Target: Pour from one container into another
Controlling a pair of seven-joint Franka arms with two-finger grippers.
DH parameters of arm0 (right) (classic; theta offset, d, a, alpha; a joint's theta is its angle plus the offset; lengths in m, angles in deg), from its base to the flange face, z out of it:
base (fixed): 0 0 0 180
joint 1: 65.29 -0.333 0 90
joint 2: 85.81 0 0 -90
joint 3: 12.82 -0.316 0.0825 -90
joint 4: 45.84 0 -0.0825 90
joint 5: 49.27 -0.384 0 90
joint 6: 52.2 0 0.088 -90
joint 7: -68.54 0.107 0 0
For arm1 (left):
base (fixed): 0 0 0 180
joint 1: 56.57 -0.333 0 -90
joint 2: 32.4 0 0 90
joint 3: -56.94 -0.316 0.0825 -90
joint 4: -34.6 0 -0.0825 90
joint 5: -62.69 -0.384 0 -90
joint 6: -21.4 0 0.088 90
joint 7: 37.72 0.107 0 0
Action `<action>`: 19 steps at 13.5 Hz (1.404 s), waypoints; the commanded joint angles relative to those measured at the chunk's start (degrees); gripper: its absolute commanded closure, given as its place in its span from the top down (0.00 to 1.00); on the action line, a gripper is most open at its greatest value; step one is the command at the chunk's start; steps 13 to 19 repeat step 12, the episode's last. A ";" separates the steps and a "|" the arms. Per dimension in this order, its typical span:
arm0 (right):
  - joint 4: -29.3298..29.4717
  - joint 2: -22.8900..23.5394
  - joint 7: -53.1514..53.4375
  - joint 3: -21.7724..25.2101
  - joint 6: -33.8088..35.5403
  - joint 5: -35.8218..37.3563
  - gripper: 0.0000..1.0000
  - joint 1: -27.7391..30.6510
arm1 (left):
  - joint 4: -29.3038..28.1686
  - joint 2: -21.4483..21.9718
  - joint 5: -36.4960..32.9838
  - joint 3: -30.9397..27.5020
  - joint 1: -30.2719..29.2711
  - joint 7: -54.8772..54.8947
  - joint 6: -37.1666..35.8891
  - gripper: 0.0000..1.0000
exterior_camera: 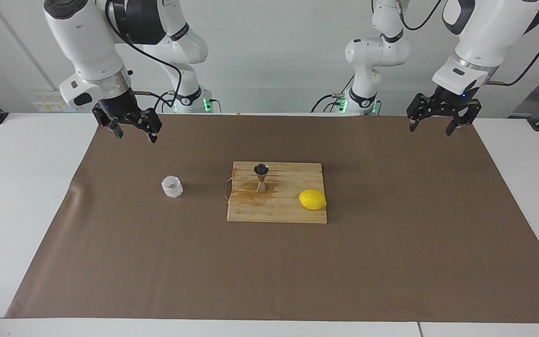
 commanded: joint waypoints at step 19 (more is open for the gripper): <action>-0.12 -1.18 -3.29 7.00 0.10 1.04 1.00 -5.42 | -0.70 0.79 -0.48 0.33 -0.59 0.71 -0.36 1.00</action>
